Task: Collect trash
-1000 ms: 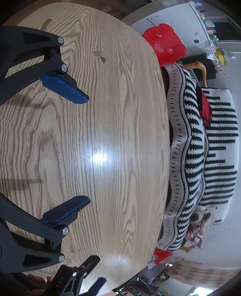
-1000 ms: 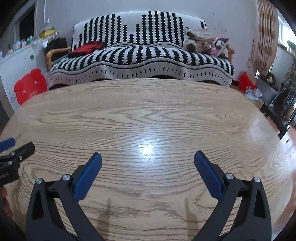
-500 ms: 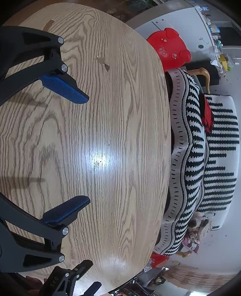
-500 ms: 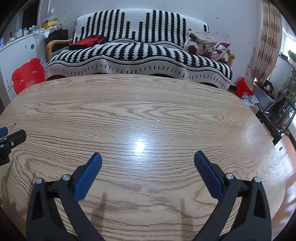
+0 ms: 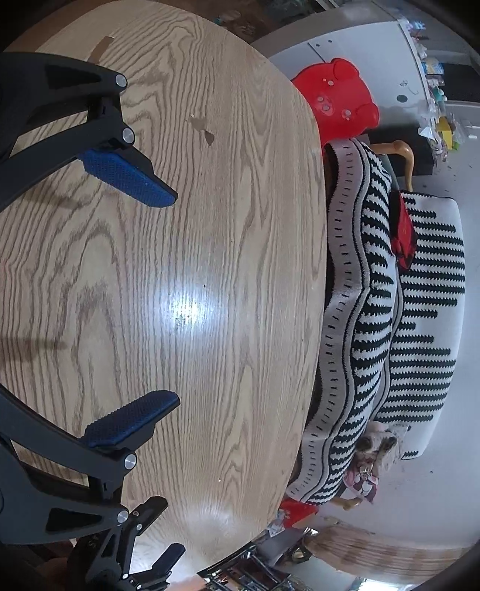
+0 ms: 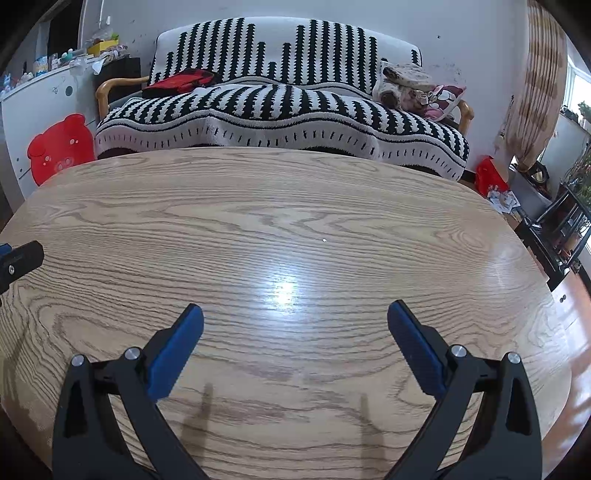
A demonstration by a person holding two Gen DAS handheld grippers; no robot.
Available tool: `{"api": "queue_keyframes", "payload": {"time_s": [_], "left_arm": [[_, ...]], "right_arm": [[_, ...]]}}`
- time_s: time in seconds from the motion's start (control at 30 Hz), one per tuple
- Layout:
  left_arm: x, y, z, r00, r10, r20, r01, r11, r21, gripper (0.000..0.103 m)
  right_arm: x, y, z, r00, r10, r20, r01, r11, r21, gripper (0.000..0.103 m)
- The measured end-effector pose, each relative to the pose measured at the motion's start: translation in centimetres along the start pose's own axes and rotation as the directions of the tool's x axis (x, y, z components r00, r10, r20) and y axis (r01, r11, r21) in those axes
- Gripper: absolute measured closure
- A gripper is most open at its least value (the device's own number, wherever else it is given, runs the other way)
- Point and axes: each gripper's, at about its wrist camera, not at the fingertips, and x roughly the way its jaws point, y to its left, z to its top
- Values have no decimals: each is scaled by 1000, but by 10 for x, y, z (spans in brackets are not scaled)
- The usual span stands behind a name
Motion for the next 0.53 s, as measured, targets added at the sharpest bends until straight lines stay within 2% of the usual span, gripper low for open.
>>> {"api": "queue_keyframes", "payload": {"time_s": [0.1,0.23,0.37,0.53], "left_arm": [[-4,-3,-5,999,46,11,-46,999,16,7],[-5,-9,-6,1000,18,19,-19,998,55,7],[-4,-15,-4,999,36,33,-38,996,83,7],[2,-15,-4,1000,-6,12,5,997,82,7]], "right_arm": [[0,0,1,1000,6,-1,-6,1000,-3,7],[0,1,2,1000,8,-1,-8,1000,-5,7],[2,-1,2,1000,10,-9,-10,1000,2,7],[4,-4,2,1000,17,-14,-17,1000,22,7]]}}
